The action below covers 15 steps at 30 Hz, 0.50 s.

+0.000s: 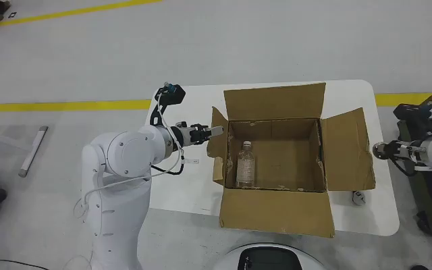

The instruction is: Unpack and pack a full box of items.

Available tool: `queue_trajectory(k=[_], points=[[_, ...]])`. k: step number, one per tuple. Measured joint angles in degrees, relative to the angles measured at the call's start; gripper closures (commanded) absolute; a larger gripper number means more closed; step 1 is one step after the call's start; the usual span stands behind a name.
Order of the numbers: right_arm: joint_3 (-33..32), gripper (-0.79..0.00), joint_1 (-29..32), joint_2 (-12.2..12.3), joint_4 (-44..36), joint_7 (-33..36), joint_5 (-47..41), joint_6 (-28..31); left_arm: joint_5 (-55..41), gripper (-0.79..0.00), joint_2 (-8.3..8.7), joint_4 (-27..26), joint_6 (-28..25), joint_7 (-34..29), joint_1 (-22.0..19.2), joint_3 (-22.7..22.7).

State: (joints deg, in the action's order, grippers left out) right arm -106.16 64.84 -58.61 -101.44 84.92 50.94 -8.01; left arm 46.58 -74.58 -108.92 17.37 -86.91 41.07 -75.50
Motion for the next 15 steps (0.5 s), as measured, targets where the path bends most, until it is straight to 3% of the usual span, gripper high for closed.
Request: queue_trajectory(k=[7,15], points=[[-1.7,0.0,-6.5,0.7,-8.4,0.4,-7.5,-0.4,0.0,-0.785,0.0,0.0,0.0,0.0,0.0,0.0],[5.0,0.0,-10.3,1.0,-15.9,0.6,-16.9,0.6,0.0,-0.785,0.0,0.0,0.0,0.0,0.0,0.0]])
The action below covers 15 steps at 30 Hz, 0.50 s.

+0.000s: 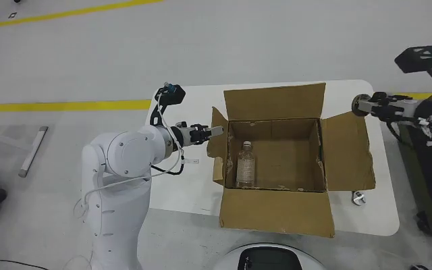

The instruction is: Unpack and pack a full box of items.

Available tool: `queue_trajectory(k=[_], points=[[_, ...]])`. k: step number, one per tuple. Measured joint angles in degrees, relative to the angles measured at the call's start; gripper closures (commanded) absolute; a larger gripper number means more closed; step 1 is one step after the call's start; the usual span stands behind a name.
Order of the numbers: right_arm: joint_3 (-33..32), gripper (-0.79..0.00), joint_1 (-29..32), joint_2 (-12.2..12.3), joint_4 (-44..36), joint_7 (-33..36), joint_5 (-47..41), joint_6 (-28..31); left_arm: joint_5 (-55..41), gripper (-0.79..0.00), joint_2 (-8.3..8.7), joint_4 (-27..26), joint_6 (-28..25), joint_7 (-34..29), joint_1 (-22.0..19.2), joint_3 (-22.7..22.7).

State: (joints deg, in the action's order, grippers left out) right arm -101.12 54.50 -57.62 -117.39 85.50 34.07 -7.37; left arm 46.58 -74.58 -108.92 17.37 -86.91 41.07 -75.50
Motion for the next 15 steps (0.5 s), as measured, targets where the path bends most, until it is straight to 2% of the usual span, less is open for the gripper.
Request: queue_trajectory(k=[7,15], points=[[12.8,0.0,-2.0,-0.3,-0.3,-2.1,-1.7,0.8,0.0,-0.785,0.0,0.0,0.0,0.0,0.0,0.0],[27.3,0.0,-5.2,-1.1,7.7,-2.8,0.2,1.7,0.0,-0.785,0.0,0.0,0.0,0.0,0.0,0.0]])
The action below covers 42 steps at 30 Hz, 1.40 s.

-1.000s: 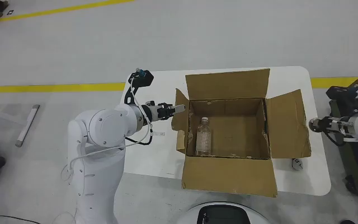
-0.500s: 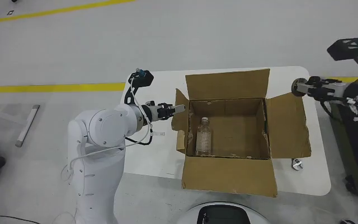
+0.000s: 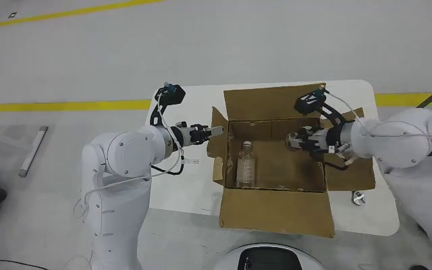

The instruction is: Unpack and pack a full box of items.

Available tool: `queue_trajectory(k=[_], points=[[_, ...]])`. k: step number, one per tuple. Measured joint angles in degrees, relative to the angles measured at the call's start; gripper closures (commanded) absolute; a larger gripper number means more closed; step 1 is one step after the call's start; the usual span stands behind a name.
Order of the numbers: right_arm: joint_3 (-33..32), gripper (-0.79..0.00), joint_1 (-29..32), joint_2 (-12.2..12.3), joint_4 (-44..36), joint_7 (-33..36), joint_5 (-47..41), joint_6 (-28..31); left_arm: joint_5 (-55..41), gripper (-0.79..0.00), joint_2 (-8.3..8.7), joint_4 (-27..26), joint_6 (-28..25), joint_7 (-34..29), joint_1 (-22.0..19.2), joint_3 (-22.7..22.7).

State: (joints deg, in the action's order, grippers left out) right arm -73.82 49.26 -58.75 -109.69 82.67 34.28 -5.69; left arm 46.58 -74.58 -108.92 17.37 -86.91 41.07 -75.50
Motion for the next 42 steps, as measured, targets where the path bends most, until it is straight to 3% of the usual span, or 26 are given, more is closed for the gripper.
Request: queue_trajectory(k=[11,23,27,32,36,38,41,42], points=[[12.2,0.0,-2.8,-1.5,11.4,-2.9,1.6,2.4,0.0,-0.785,0.0,0.0,0.0,0.0,0.0,0.0],[18.2,0.0,-5.7,-2.8,16.8,-2.2,-1.7,3.6,0.0,-0.785,0.0,0.0,0.0,0.0,0.0,0.0],[19.7,-0.154,-6.4,-3.2,18.0,-2.4,-1.5,3.4,0.0,-0.785,0.0,0.0,0.0,0.0,0.0,0.0],[20.6,-0.188,-7.2,-3.4,19.1,-2.7,-1.5,3.2,0.0,-0.785,0.0,0.0,0.0,0.0,0.0,0.0],[20.9,-0.166,-7.6,-3.6,19.9,-2.9,-1.4,3.0,0.0,-0.785,0.0,0.0,0.0,0.0,0.0,0.0],[21.1,-0.095,-7.9,-3.7,20.3,-3.1,-1.3,2.9,0.0,-0.785,0.0,0.0,0.0,0.0,0.0,0.0],[21.6,-0.132,-8.1,-3.8,21.0,-3.4,-1.2,2.9,0.0,-0.785,0.0,0.0,0.0,0.0,0.0,0.0],[21.8,-0.092,-8.2,-3.8,21.2,-3.5,-1.0,2.8,0.0,-0.785,0.0,0.0,0.0,0.0,0.0,0.0]])
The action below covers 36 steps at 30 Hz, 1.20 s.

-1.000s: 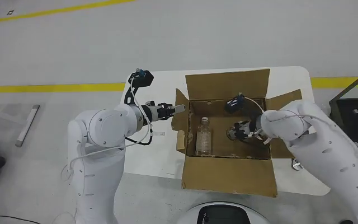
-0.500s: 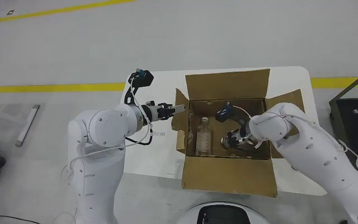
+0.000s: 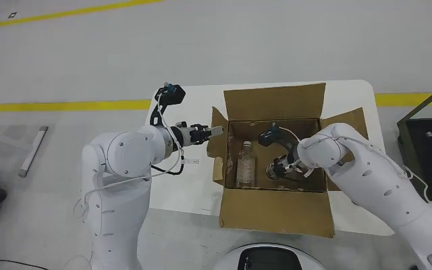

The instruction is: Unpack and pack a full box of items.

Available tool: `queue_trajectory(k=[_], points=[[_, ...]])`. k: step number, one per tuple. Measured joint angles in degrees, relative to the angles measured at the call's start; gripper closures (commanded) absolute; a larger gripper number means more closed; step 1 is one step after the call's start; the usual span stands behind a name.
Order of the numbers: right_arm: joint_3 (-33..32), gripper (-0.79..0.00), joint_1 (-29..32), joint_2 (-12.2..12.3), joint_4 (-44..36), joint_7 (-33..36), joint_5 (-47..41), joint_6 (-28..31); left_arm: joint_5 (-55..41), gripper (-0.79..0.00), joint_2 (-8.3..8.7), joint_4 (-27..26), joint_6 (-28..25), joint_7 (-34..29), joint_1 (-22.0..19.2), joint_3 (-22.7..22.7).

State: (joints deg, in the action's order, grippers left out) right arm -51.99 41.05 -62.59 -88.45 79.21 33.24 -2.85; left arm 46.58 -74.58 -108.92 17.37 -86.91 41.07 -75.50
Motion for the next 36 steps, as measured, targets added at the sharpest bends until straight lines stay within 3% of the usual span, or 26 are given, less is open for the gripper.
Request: queue_trajectory(k=[1,2,5,8,16,21,25,31,36], points=[[0.3,-0.022,-0.1,-0.1,0.3,0.0,0.2,0.0,0.0,-0.785,0.0,0.0,0.0,0.0,0.0,0.0],[0.5,-0.031,-0.2,-0.1,0.5,-0.1,0.3,0.0,0.0,-0.785,0.0,0.0,0.0,0.0,0.0,0.0],[1.0,-0.256,-0.4,-0.2,0.9,-0.3,1.1,0.0,0.0,-0.785,0.0,0.0,0.0,0.0,0.0,0.0],[1.4,-0.323,-0.6,-0.3,1.0,-0.3,1.3,0.0,0.0,-0.785,0.0,0.0,0.0,0.0,0.0,0.0],[1.2,-0.345,-0.9,-0.4,0.4,0.1,1.0,0.2,0.0,-0.785,0.0,0.0,0.0,0.0,0.0,0.0],[-3.0,-0.348,-0.2,0.6,-4.3,0.3,0.3,-0.6,0.0,-0.785,0.0,0.0,0.0,0.0,0.0,0.0],[-12.5,-0.36,2.4,2.6,-12.6,2.4,-1.4,-2.0,0.0,-0.785,0.0,0.0,0.0,0.0,0.0,0.0],[-34.5,-0.376,7.9,6.0,-23.7,6.6,-0.7,-4.3,0.0,-0.785,0.0,0.0,0.0,0.0,0.0,0.0],[-50.9,-0.409,12.5,8.1,-26.6,8.9,7.7,-5.4,0.0,-0.785,0.0,0.0,0.0,0.0,0.0,0.0]])
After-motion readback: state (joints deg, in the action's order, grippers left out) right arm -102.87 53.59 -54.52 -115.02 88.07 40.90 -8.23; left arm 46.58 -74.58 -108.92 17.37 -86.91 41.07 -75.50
